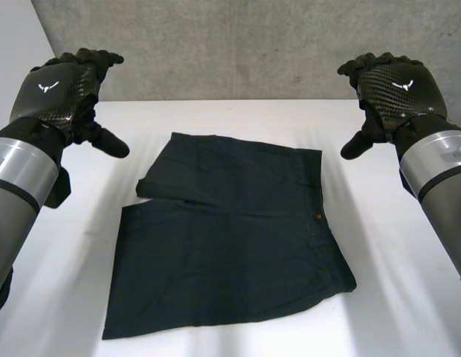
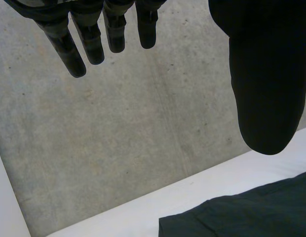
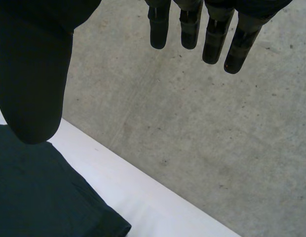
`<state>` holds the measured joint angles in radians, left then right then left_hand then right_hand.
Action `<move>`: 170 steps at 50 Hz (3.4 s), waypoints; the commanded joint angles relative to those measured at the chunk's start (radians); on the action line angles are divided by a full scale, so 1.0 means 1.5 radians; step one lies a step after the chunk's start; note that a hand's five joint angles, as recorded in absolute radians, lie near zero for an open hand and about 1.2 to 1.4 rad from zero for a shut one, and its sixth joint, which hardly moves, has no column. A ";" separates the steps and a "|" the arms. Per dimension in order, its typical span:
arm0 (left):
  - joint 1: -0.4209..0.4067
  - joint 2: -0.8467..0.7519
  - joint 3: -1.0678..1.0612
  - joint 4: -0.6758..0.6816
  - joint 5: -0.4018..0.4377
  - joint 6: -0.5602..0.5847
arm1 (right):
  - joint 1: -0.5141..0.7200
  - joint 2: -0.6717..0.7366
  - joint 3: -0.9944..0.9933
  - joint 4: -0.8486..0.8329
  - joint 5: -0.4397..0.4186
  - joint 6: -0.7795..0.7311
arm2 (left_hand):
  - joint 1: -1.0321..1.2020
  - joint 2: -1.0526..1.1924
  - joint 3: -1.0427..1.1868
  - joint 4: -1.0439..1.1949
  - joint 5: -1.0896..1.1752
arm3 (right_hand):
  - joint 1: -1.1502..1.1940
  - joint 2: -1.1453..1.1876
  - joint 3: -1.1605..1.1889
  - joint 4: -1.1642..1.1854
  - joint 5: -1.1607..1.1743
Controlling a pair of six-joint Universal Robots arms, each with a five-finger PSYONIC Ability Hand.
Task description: Fold the shorts.
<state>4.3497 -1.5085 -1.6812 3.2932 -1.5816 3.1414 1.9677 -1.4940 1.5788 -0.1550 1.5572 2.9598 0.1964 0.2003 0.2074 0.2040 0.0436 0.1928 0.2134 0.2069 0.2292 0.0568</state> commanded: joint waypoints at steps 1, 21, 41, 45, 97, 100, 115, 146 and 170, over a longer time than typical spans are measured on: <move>-0.007 0.016 -0.009 -0.082 0.003 0.011 | -0.007 -0.008 -0.007 0.068 -0.049 -0.091 | 0.004 0.001 -0.004 -0.001 -0.011 | -0.012 -0.026 -0.022 -0.036 -0.038; -0.101 -0.021 -0.234 -0.151 -0.001 0.172 | -0.066 0.000 0.242 0.148 -0.266 -0.319 | 0.160 0.158 0.153 0.155 0.146 | -0.012 -0.026 -0.022 -0.036 -0.038; -0.120 -0.101 -0.288 -0.059 -0.070 0.172 | -0.106 0.079 0.357 -0.018 -0.288 -0.323 | 0.215 0.212 0.208 0.210 0.200 | 0.218 0.204 0.208 0.193 0.192; -0.120 -0.107 -0.287 -0.059 -0.071 0.173 | -0.107 0.082 0.359 -0.033 -0.292 -0.323 | 0.215 0.212 0.208 0.210 0.200 | 0.265 0.251 0.255 0.240 0.239; -0.115 -0.146 -0.302 -0.026 -0.072 0.203 | -0.100 0.111 0.299 -0.044 -0.281 -0.174 | 0.370 0.367 0.362 0.365 0.355 | 0.802 0.789 0.793 0.778 0.777; -0.115 -0.146 -0.302 -0.025 -0.072 0.203 | -0.100 0.111 0.298 -0.044 -0.280 -0.174 | 0.389 0.386 0.382 0.384 0.375 | 0.802 0.789 0.793 0.778 0.777; -0.109 -0.157 -0.302 -0.017 -0.072 0.203 | -0.106 0.111 0.298 -0.044 -0.280 -0.174 | 0.454 0.451 0.446 0.449 0.439 | 0.802 0.789 0.793 0.778 0.777; -0.120 0.153 -0.189 -0.206 -0.125 0.326 | -0.107 -0.092 0.185 0.313 -0.240 -0.265 | 0.800 0.797 0.793 0.795 0.785 | 0.802 0.789 0.793 0.778 0.777; -0.111 -0.005 -0.073 -0.198 -0.033 0.331 | -0.138 0.048 0.045 0.432 -0.237 -0.383 | 0.800 0.797 0.793 0.795 0.785 | 0.802 0.789 0.793 0.778 0.777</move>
<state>4.1832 -1.2616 -1.8866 2.7713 -1.6187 3.6323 1.7488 -1.6308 1.7429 0.6385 1.1911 2.3273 1.0968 1.1945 1.1821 1.2012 1.0069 0.9557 1.1523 1.1878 1.1901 0.9811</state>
